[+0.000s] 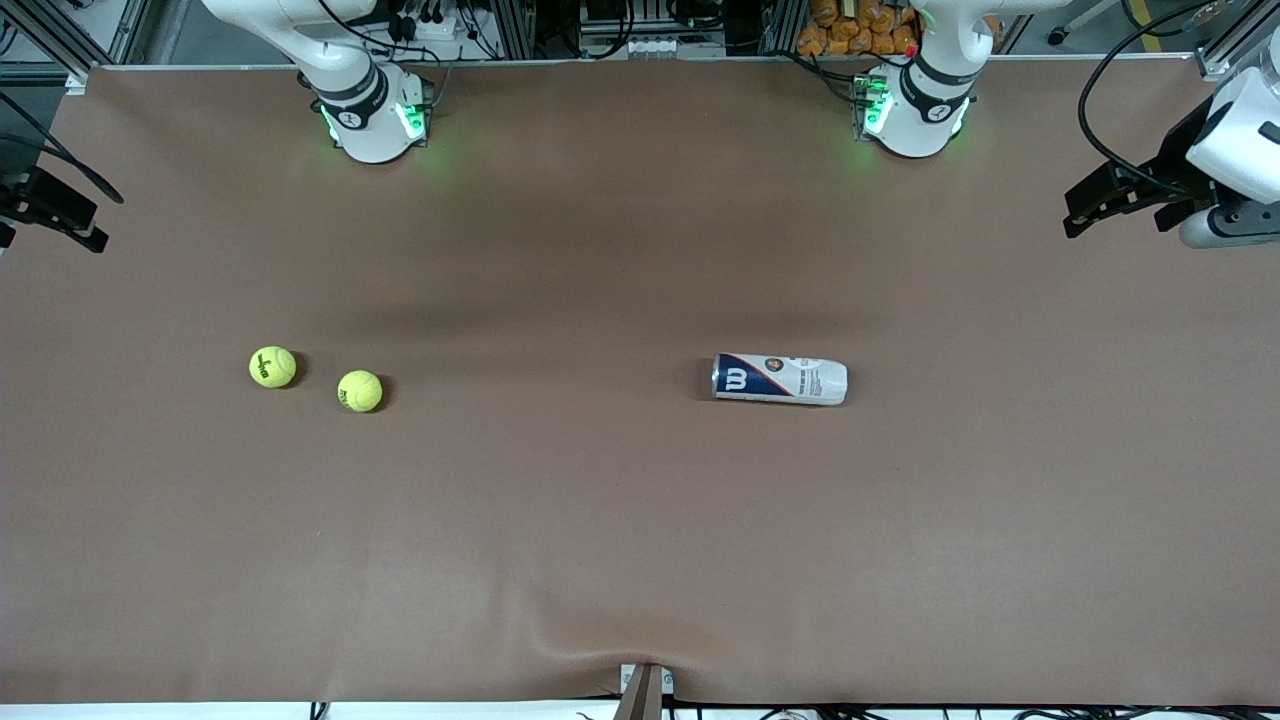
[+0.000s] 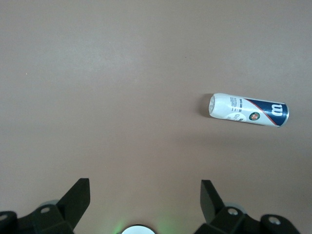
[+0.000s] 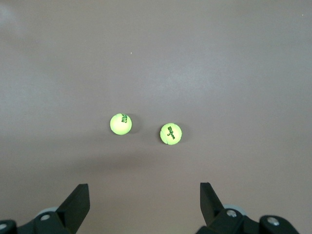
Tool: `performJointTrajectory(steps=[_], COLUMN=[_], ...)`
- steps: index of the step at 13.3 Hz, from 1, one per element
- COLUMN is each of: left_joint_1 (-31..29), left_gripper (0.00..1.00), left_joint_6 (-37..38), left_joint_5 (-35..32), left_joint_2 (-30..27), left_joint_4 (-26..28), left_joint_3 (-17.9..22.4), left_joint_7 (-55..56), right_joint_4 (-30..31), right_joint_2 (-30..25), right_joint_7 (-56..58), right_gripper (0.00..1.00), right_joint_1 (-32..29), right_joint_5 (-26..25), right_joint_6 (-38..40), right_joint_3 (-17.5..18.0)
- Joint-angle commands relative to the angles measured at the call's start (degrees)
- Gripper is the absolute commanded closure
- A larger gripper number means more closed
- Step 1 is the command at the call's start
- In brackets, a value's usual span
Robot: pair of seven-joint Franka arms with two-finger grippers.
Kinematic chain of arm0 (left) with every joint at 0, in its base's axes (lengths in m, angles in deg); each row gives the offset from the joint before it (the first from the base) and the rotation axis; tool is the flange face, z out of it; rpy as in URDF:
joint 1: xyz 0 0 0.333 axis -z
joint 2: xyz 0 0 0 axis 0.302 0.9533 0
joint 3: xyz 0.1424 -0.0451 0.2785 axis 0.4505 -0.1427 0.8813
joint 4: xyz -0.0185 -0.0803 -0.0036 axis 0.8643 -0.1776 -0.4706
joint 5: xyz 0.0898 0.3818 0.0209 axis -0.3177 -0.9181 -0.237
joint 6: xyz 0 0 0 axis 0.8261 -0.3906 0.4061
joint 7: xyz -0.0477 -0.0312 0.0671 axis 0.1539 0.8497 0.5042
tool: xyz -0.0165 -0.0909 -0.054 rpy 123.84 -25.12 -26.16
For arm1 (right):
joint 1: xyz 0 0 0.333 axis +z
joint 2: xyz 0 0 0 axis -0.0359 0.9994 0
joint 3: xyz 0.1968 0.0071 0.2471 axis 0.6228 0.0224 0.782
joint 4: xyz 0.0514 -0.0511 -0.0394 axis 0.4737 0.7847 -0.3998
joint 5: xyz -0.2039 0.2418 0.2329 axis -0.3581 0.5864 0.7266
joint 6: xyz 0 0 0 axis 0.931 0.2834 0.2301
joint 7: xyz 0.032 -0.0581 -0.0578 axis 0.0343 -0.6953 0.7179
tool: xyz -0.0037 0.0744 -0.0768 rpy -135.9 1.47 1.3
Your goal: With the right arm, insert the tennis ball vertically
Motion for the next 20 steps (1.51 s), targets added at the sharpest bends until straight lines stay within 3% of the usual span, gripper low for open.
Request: performJointTrajectory(steps=[1, 20], left_joint_1=[-0.24, -0.77], left_gripper=[0.0, 0.0], left_joint_6=[1.78, 1.78], left_joint_5=[-0.36, -1.77], left_joint_2=[0.4, 0.66], left_joint_4=[-1.62, -1.7], left_joint_3=[-0.45, -0.45], left_joint_7=[0.04, -0.66], right_joint_4=[-0.22, -2.06], right_joint_2=[0.38, 3.98], right_joint_7=[0.5, -0.38], right_gripper=[0.0, 0.0], right_joint_1=[-0.29, -1.17], right_joint_5=[-0.89, -0.45], right_joint_6=[-0.11, 0.33], right_joint_3=[0.31, 0.13])
